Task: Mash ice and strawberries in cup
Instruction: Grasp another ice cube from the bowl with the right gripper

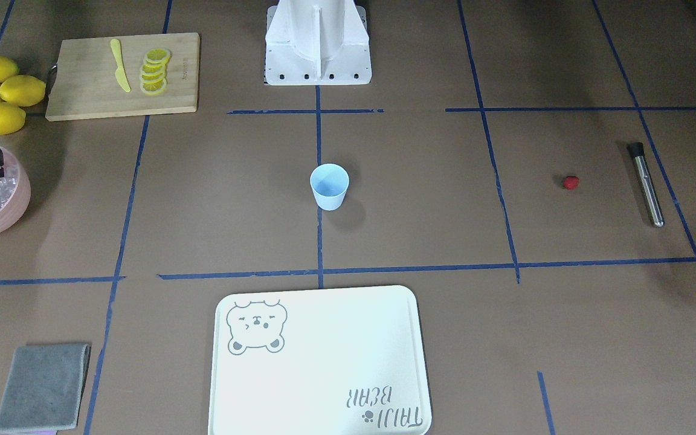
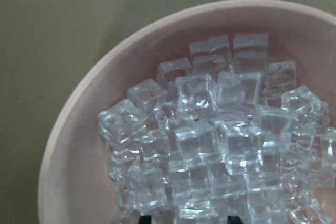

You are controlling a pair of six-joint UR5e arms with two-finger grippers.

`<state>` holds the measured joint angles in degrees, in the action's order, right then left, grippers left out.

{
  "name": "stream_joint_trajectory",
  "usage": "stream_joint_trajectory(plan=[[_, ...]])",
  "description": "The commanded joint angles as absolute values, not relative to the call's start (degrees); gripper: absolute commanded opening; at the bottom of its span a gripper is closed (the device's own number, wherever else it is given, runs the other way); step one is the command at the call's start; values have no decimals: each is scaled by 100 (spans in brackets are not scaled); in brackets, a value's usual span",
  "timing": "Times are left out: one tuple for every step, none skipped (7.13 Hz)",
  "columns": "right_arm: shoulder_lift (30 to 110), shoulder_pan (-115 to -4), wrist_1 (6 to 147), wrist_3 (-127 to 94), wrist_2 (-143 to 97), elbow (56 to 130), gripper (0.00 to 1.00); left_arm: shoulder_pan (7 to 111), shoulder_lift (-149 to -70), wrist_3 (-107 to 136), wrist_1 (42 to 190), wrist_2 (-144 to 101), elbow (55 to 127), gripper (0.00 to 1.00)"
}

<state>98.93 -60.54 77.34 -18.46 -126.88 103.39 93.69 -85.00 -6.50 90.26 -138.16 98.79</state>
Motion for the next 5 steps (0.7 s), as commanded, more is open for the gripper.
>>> stream_joint_trajectory(plan=[[9888,-6056,7734,-1854,-12683,10327,56,9369,-8508,-650,9026,-13816,9879,100],[9896,-6064,7734,-1854,-12683,10327,54,9369,-8508,-650,9026,-13816,9879,100],[9896,-6091,7734,-1846,-12683,10327,39,9369,-8508,-650,9026,-13816,9888,100],[9905,-6143,7734,-1846,-12683,10336,16,9369,-8508,-650,9026,-13816,9888,100],[9914,-6248,7734,-1828,-12691,10362,3,9369,-8508,-650,9026,-13808,9914,100]])
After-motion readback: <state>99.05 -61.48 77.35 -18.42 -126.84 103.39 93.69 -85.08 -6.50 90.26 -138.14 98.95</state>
